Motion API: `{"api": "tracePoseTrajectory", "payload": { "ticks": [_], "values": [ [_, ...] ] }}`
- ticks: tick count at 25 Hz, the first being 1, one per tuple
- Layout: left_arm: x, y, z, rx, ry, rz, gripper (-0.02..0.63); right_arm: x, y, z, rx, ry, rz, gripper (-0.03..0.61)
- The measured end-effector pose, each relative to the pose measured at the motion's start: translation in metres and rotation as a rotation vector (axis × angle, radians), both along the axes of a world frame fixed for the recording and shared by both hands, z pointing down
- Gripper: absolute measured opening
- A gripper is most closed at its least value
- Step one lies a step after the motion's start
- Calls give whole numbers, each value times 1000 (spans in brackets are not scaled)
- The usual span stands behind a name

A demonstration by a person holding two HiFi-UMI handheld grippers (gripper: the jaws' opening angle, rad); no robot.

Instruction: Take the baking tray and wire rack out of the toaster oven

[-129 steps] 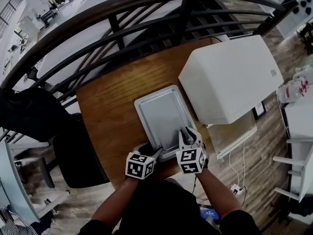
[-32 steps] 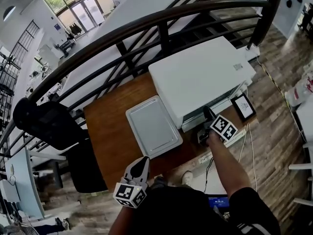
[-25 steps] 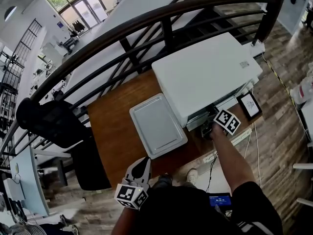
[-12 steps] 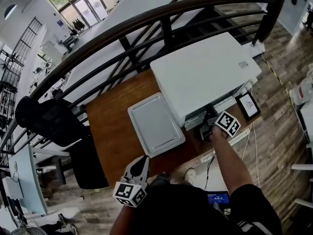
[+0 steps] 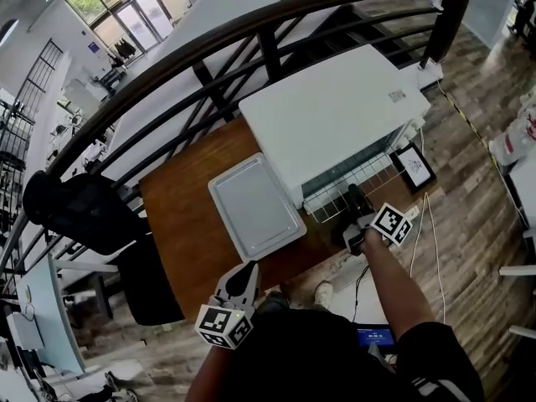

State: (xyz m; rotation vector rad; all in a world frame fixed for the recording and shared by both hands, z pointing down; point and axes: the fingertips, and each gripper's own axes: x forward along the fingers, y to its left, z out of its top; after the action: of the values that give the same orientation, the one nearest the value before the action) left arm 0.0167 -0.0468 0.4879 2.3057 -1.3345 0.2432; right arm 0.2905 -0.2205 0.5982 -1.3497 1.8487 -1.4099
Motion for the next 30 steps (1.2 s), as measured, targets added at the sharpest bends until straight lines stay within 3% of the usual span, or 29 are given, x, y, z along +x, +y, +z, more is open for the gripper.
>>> {"api": "tracePoseTrajectory", "payload": {
  "ticks": [15, 30],
  "values": [
    [54, 22, 8, -20, 19, 135, 14, 26, 67, -18, 73, 8, -42, -2],
    [87, 43, 19, -31, 33, 202, 14, 53, 116, -27, 95, 4, -73, -3]
  ]
}}
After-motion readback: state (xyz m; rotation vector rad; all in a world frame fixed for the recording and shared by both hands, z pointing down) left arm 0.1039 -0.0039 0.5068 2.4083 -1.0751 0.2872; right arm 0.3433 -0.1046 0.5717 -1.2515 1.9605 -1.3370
